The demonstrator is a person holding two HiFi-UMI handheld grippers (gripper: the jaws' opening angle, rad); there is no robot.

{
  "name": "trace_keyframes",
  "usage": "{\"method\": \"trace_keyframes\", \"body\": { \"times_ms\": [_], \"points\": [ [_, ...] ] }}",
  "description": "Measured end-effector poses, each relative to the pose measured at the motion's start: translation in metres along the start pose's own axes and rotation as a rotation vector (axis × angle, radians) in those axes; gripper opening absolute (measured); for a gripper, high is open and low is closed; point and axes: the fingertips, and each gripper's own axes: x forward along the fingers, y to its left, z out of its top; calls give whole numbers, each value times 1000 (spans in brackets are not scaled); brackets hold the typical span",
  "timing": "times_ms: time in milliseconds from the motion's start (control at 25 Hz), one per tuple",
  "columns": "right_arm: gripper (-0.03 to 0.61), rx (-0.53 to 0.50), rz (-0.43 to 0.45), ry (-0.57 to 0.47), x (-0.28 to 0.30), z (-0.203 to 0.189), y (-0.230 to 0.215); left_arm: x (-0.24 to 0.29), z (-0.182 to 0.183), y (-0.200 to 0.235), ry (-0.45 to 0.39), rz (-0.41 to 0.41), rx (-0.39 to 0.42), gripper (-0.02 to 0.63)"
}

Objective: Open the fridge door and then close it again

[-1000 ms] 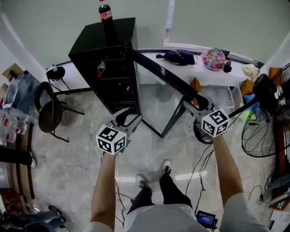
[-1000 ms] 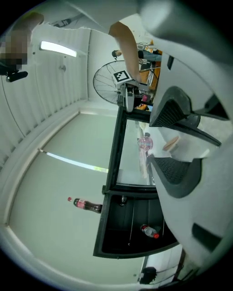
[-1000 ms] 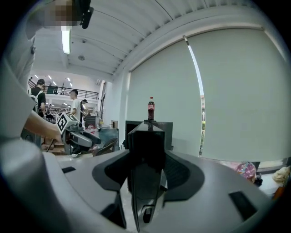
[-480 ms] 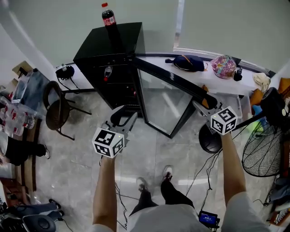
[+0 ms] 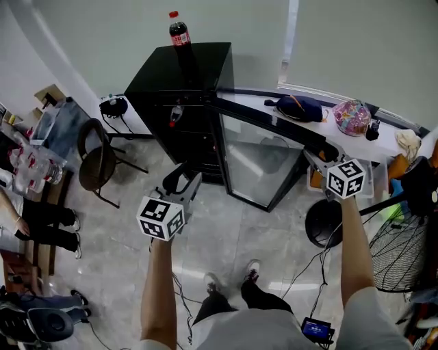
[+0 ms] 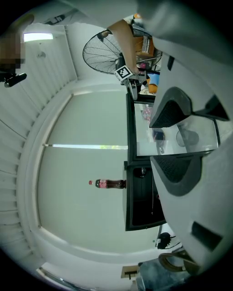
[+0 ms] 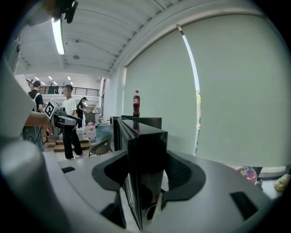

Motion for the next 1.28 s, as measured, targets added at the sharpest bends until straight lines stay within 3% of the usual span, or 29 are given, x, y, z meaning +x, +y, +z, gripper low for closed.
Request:
{"method": "trace_keyframes", "body": {
  "times_ms": [200, 400, 720, 1000, 1280],
  "points": [
    [250, -51, -40, 34, 0, 2, -3, -2, 9, 4, -5, 12, 21, 184],
    [262, -49, -163, -29, -36, 25, 6, -14, 35, 19, -35, 23, 68, 184],
    [261, -82, -277, -103, -95, 80, 56, -44, 81, 39, -88, -4, 172, 184],
    [261, -123, -350, -141, -123, 108, 95, -52, 84, 48, -123, -42, 148, 184],
    [261, -104, -410, -158, -135, 116, 102, -46, 96, 48, -169, -105, 121, 184]
  ]
}}
